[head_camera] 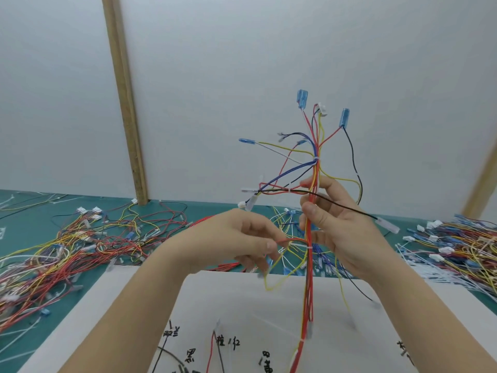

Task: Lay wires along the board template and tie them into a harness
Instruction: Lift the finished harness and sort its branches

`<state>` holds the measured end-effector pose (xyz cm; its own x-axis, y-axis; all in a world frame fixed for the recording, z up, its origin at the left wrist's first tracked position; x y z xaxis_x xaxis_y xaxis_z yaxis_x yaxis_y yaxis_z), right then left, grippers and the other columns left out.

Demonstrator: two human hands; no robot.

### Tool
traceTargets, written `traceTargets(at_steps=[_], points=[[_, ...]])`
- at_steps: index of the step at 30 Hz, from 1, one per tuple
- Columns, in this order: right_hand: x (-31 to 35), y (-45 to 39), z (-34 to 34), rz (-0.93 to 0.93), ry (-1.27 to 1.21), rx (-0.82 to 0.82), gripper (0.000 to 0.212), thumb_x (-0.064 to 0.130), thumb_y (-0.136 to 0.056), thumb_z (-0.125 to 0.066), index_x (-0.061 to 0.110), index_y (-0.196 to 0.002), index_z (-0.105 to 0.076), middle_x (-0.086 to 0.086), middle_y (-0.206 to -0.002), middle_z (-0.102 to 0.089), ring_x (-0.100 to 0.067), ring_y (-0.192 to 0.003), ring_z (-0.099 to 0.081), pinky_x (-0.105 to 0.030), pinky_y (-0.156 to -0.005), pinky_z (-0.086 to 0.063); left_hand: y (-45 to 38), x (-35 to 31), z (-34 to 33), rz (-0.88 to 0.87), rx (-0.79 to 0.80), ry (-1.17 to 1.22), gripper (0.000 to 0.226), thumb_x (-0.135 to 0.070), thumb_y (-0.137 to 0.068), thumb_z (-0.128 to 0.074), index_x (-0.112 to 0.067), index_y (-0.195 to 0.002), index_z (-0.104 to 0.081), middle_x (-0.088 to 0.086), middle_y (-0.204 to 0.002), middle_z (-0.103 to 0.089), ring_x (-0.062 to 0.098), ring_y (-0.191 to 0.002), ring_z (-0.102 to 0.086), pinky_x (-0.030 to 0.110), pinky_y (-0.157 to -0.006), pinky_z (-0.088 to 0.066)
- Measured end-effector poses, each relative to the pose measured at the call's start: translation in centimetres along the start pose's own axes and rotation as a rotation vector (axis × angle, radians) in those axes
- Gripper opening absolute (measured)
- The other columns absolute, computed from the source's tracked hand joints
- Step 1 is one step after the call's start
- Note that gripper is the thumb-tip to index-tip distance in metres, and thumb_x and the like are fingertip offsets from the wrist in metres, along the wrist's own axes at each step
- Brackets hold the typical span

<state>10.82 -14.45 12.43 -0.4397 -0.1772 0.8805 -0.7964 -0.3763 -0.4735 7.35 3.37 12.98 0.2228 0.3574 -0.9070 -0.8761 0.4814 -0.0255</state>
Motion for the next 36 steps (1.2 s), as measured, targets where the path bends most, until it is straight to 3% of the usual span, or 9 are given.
traceTargets(at_steps=[5,9,12,15,18,21,27,29,36], points=[[-0.6,0.1,0.1,-0.037,0.101,0.16,0.041,0.032,-0.078,-0.063,0.053,-0.112,-0.05,0.008,-0.076,-0.059,-0.01,-0.063,-0.057,-0.027,-0.062,-0.051,-0.1,0.2,0.2,-0.014,-0.053,0.126,0.023,-0.016,-0.087,-0.06,-0.028,-0.072,-0.071,-0.011,-0.066,-0.065,0.005,-0.065,-0.064,0.014,-0.057,-0.048],[-1.1,0.1,0.0,-0.041,0.188,0.215,0.059,0.023,-0.081,-0.062,0.064,-0.117,-0.039,0.013,-0.078,-0.058,-0.006,-0.063,-0.054,-0.022,-0.06,-0.049,-0.6,0.7,0.0,0.019,-0.12,0.096,0.026,-0.015,-0.092,-0.052,-0.028,-0.079,-0.07,-0.013,-0.082,-0.069,-0.001,-0.066,-0.059,0.011,-0.056,-0.045],[-1.1,0.1,-0.2,-0.007,0.158,0.176,0.058,0.022,-0.083,-0.057,0.066,-0.115,-0.039,0.012,-0.075,-0.056,-0.005,-0.06,-0.054,-0.022,-0.058,-0.049,-1.3,1.2,-0.8,0.013,-0.126,-0.07,0.026,-0.015,-0.092,-0.053,-0.036,-0.092,-0.067,-0.02,-0.094,-0.067,-0.006,-0.083,-0.06,0.006,-0.069,-0.046],[-1.2,0.1,-0.4,0.028,0.147,0.142,0.058,0.018,-0.085,-0.056,0.063,-0.118,-0.038,0.011,-0.073,-0.054,-0.007,-0.057,-0.052,-0.024,-0.055,-0.05,-1.6,1.3,-2.1,0.025,-0.021,-0.14,0.014,-0.026,-0.09,-0.056,-0.031,-0.097,-0.067,-0.019,-0.085,-0.066,0.0,-0.077,-0.057,0.012,-0.072,-0.043],[-1.1,0.2,-0.3,0.067,0.207,0.105,0.052,0.023,-0.09,-0.053,0.062,-0.121,-0.036,0.006,-0.074,-0.051,-0.007,-0.059,-0.05,-0.025,-0.057,-0.048,-1.6,1.1,-2.4,0.027,0.004,-0.114,0.015,-0.022,-0.09,-0.055,-0.022,-0.081,-0.066,-0.004,-0.07,-0.063,0.008,-0.063,-0.051,0.013,-0.057,-0.038],[-1.1,0.1,-0.5,0.089,0.301,0.068,0.048,0.036,-0.087,-0.048,0.068,-0.119,-0.032,0.004,-0.072,-0.046,-0.007,-0.06,-0.045,-0.025,-0.062,-0.042,-1.7,1.0,-2.3,0.027,-0.031,-0.03,0.021,-0.01,-0.092,-0.052,-0.019,-0.076,-0.06,-0.004,-0.058,-0.059,0.005,-0.051,-0.053,0.01,-0.048,-0.039],[-1.5,-0.2,-0.5,0.076,0.203,0.038,0.055,0.011,-0.096,-0.044,0.061,-0.118,-0.038,0.013,-0.06,-0.042,-0.008,-0.052,-0.038,-0.02,-0.048,-0.04,-2.0,1.0,-2.2,-0.043,-0.178,0.01,0.023,-0.01,-0.09,-0.053,-0.019,-0.071,-0.061,-0.002,-0.061,-0.057,0.009,-0.053,-0.049,0.018,-0.054,-0.04],[-1.5,-0.3,-0.5,0.058,0.174,0.026,0.055,0.01,-0.095,-0.044,0.059,-0.12,-0.037,0.009,-0.061,-0.042,-0.01,-0.05,-0.038,-0.02,-0.046,-0.04,-2.1,1.0,-2.1,-0.049,-0.211,0.019,0.025,-0.011,-0.089,-0.055,-0.021,-0.068,-0.061,0.001,-0.063,-0.057,0.012,-0.056,-0.049,0.019,-0.055,-0.04],[-1.2,-0.2,-0.8,0.012,-0.017,0.022,0.053,0.017,-0.083,-0.054,0.059,-0.113,-0.043,-0.001,-0.065,-0.046,-0.01,-0.045,-0.046,-0.02,-0.043,-0.042,-1.8,0.4,-1.9,-0.049,-0.218,0.013,0.026,-0.012,-0.091,-0.052,-0.018,-0.067,-0.059,-0.008,-0.041,-0.053,0.001,-0.036,-0.042,0.009,-0.042,-0.032]])
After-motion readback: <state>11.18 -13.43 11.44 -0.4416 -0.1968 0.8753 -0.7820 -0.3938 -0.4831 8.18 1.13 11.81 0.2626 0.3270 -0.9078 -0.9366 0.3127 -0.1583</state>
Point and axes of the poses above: each hand's wrist, its own y-axis away from the middle knuckle, its own z-axis out of the back of the hand, x = y × z, the point moved 2 cm from there along -y, towards the middle knuckle
